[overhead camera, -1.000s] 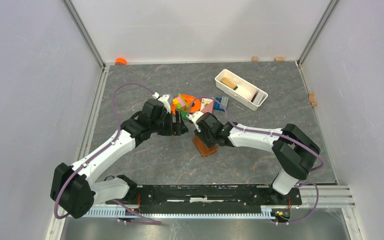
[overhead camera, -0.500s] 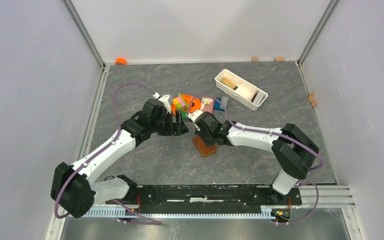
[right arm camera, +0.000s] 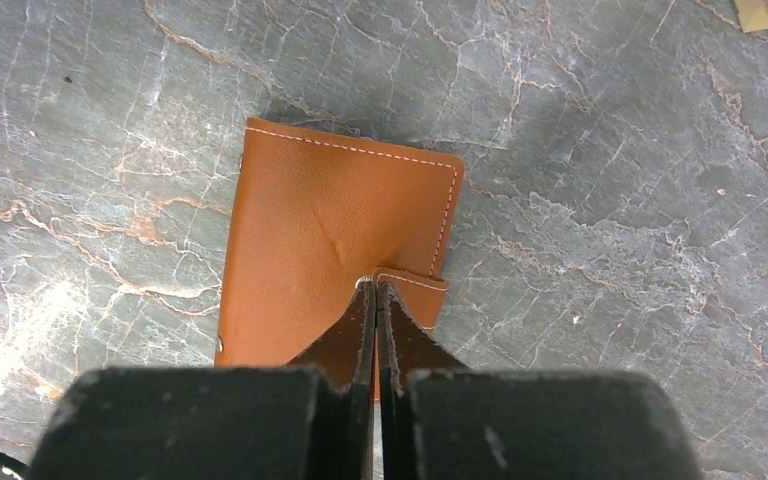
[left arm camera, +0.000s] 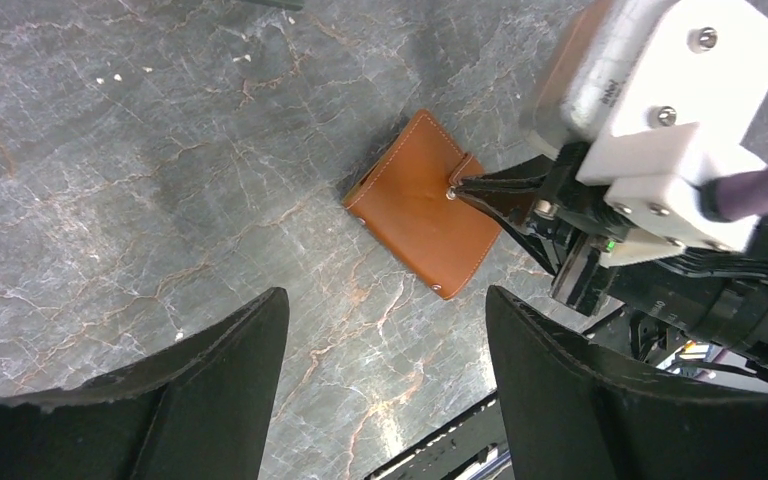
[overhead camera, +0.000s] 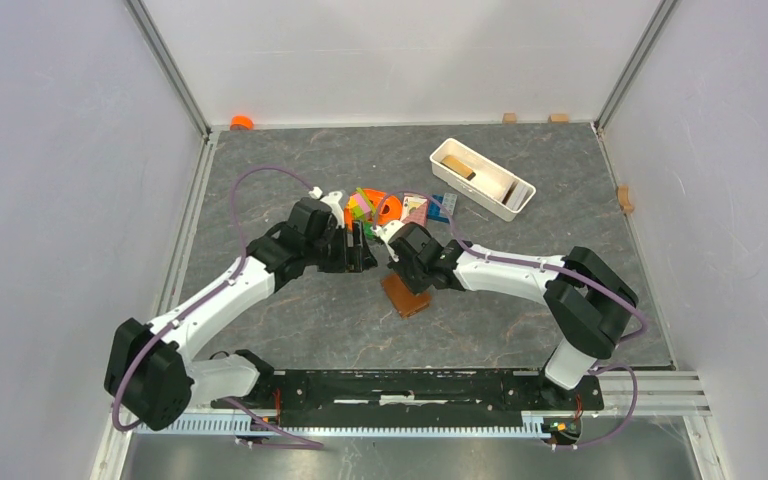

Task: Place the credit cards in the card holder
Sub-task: Close the card holder at the center of the board.

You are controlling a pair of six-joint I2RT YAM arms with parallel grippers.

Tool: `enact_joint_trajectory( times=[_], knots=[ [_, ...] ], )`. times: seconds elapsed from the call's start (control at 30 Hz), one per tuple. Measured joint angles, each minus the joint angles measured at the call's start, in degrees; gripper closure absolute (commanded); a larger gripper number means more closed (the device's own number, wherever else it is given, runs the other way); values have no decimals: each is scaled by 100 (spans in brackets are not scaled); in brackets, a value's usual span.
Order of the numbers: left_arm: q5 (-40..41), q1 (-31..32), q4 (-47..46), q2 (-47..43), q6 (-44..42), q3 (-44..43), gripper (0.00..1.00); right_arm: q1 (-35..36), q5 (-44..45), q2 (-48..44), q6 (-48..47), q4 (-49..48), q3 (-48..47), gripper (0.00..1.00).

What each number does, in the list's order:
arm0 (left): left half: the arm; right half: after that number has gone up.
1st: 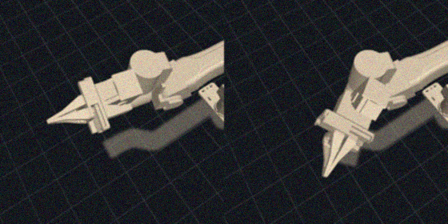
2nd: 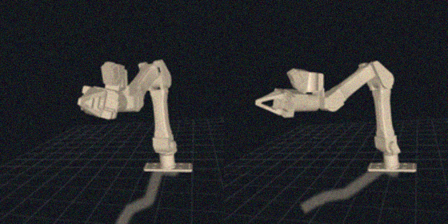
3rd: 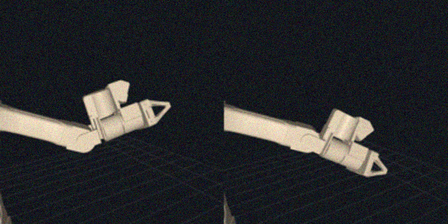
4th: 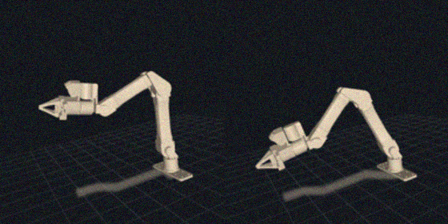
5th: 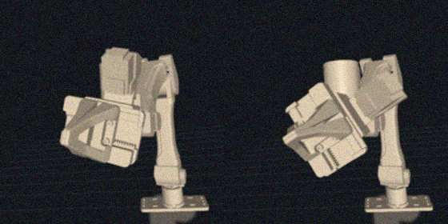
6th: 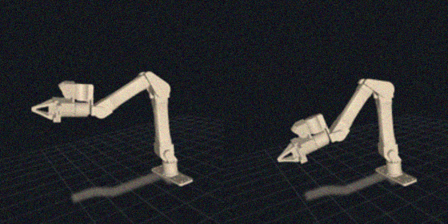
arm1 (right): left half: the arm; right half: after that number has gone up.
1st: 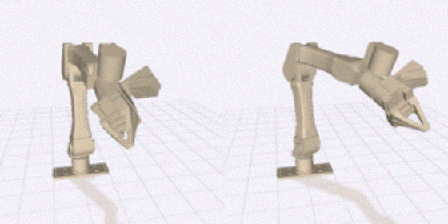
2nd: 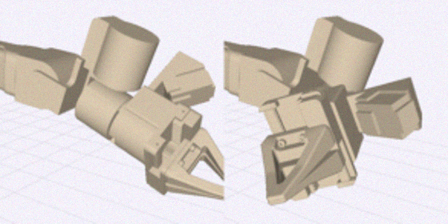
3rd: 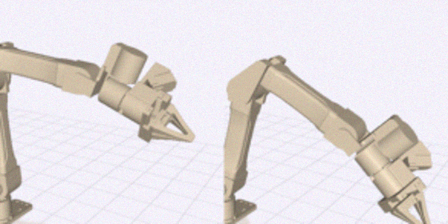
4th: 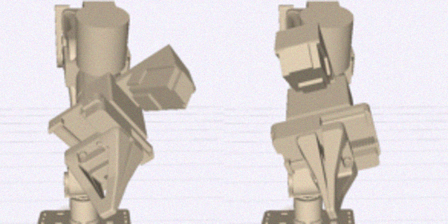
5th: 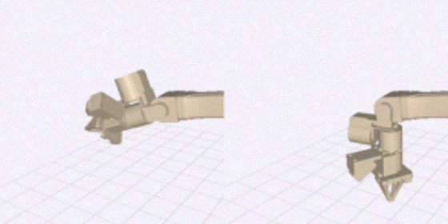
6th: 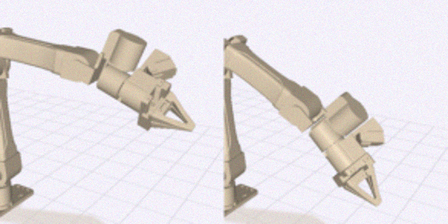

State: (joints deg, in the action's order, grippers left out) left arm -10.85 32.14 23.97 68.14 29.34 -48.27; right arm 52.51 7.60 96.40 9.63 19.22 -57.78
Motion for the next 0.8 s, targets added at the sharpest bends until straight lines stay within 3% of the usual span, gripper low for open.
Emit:
enact_joint_trajectory(
  times=[0.13, 0.23, 0.4, 0.8],
  knots=[
    [57, 79, -15, 177, 146, 7, 23, 0, 2, -2, 17, -4, 4, 100],
    [251, 273, -542, 216, 662, 372, 25, 0, 2, -15, 72, -61, 52, 100],
    [616, 568, -1283, 723, 1598, 1062, 35, 0, -33, -68, 153, -205, 160, 100],
    [944, 776, -2577, 1738, 2422, 1200, 44, 0, -278, -203, 258, -588, 431, 100]
  ],
)
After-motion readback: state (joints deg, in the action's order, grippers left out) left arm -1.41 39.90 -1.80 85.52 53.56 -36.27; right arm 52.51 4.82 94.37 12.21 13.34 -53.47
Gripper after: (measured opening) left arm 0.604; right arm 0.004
